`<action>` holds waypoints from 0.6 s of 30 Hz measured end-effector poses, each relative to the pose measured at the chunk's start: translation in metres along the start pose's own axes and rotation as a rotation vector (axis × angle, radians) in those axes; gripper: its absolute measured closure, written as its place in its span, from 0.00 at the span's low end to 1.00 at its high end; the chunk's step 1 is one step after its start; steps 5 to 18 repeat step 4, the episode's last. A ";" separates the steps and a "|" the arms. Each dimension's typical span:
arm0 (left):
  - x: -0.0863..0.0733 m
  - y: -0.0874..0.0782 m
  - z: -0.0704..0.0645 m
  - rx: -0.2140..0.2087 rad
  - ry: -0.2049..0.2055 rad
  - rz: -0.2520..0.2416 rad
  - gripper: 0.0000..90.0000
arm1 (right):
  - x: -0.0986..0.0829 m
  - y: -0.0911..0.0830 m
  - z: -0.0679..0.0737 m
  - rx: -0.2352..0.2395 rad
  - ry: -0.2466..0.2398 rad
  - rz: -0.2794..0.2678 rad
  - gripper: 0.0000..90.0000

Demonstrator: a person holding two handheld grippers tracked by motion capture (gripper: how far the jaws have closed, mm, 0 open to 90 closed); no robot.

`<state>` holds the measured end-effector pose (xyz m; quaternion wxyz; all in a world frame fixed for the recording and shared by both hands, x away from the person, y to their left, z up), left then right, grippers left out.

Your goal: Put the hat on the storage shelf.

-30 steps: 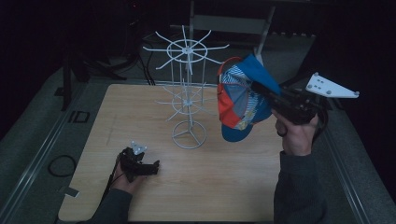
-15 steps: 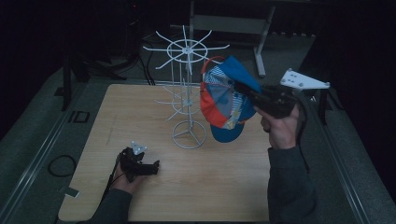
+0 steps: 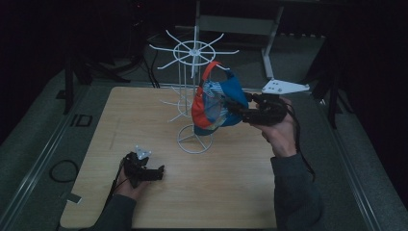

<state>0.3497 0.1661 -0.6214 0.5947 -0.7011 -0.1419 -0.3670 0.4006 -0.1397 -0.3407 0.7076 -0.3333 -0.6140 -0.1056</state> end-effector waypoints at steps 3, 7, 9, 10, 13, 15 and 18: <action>0.000 0.000 0.000 0.000 0.000 0.000 0.00 | -0.008 -0.001 -0.004 -0.059 -0.002 0.036 0.23; 0.000 0.000 0.000 0.000 0.000 0.000 0.00 | -0.010 -0.001 -0.005 -0.075 -0.003 0.043 0.20; 0.000 0.000 0.000 0.000 0.000 0.000 0.00 | -0.010 -0.001 -0.005 -0.075 -0.003 0.043 0.20; 0.000 0.000 0.000 0.000 0.000 0.000 0.00 | -0.010 -0.001 -0.005 -0.075 -0.003 0.043 0.20; 0.000 0.000 0.000 0.000 0.000 0.000 0.00 | -0.010 -0.001 -0.005 -0.075 -0.003 0.043 0.20; 0.000 0.000 0.000 0.000 0.000 0.000 0.00 | -0.010 -0.001 -0.005 -0.075 -0.003 0.043 0.20; 0.000 0.000 0.000 0.000 0.000 0.000 0.00 | -0.010 -0.001 -0.005 -0.075 -0.003 0.043 0.20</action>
Point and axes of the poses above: each handheld gripper's, and its own axes: y roughly forward along the jaws, x roughly out of its top, z roughly to its left, the point moved 7 cm from there along y, roughly forward along the jaws, and after that the axes turned 1 degree about -x, right-handed, at the moved point
